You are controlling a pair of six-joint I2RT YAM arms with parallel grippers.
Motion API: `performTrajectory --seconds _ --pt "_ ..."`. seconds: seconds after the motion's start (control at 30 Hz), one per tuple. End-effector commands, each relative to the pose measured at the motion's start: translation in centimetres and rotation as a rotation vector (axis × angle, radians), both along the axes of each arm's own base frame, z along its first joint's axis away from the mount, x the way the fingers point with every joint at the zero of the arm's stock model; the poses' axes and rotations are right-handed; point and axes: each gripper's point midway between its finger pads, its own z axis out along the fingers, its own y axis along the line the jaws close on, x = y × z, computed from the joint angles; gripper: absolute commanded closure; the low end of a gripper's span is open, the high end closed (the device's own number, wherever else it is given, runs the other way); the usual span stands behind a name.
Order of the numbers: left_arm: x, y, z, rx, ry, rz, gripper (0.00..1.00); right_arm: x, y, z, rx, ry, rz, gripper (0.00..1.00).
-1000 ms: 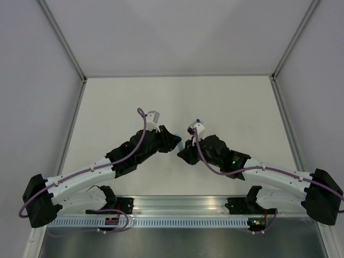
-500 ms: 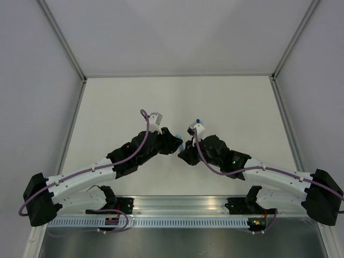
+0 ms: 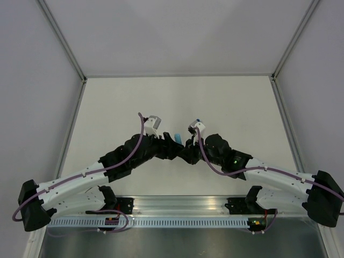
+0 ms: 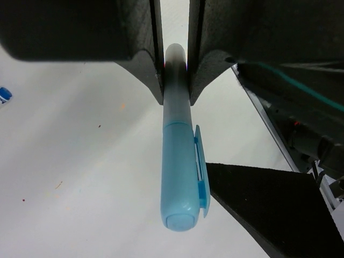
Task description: Insert the pens into the pen caps
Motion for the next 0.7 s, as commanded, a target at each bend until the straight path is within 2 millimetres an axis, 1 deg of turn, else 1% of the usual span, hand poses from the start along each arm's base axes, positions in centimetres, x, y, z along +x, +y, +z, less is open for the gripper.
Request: performTrajectory --seconds 0.0,0.1,0.13,0.17,0.2,0.23,0.27,0.3,0.33,0.37,0.4,0.47,0.53,0.6,0.67 --pt "-2.0 -0.8 2.4 -0.037 -0.135 -0.168 0.25 0.0 0.9 3.5 0.093 -0.062 0.033 1.00" --pt "-2.7 -0.9 3.8 -0.045 -0.203 -0.228 0.20 -0.9 1.1 4.3 0.122 -0.068 0.084 1.00" --pt "-3.2 -0.9 4.8 -0.048 -0.255 -0.270 0.20 -1.3 1.2 4.5 0.130 -0.065 0.103 1.00" --pt "-3.5 -0.8 5.4 -0.056 -0.270 -0.286 0.19 -2.1 1.4 5.0 0.149 -0.066 0.146 1.00" --pt "-3.4 -0.5 6.0 -0.064 -0.272 -0.268 0.18 -2.4 1.4 5.5 0.165 -0.073 0.164 1.00" --pt "-3.4 -0.2 7.8 -0.096 -0.291 -0.253 0.17 -2.8 1.4 5.7 0.178 -0.076 0.184 1.00" --pt "-3.6 0.1 7.4 -0.067 -0.274 -0.257 0.16 -3.2 1.4 6.5 0.200 -0.087 0.202 1.00" --pt "-3.7 0.2 8.9 -0.084 -0.290 -0.259 0.16 -3.8 1.4 6.8 0.215 -0.088 0.233 1.00" --pt "-3.8 0.3 9.4 -0.083 -0.294 -0.259 0.16 -4.2 1.4 7.0 0.225 -0.091 0.251 1.00" --pt "-3.7 0.5 9.6 -0.075 -0.288 -0.252 0.16 -4.6 1.5 7.8 0.250 -0.105 0.273 1.00" --pt "-3.8 0.7 10.7 -0.089 -0.299 -0.247 0.16 -5.5 1.5 7.9 0.265 -0.098 0.315 1.00" --pt "-3.9 1.0 11.9 -0.112 -0.319 -0.243 0.17 -6.3 1.6 8.9 0.303 -0.114 0.358 1.00" --pt "-4.1 1.2 13.2 -0.142 -0.342 -0.244 0.16 -7.3 1.7 9.0 0.321 -0.099 0.408 1.00" --pt "-4.5 1.4 14.9 -0.189 -0.378 -0.247 0.16 -7.8 1.8 9.3 0.336 -0.095 0.439 1.00" --pt "-5.0 1.3 15.7 -0.214 -0.397 -0.273 0.16 -8.0 1.9 9.3 0.341 -0.091 0.446 1.00"
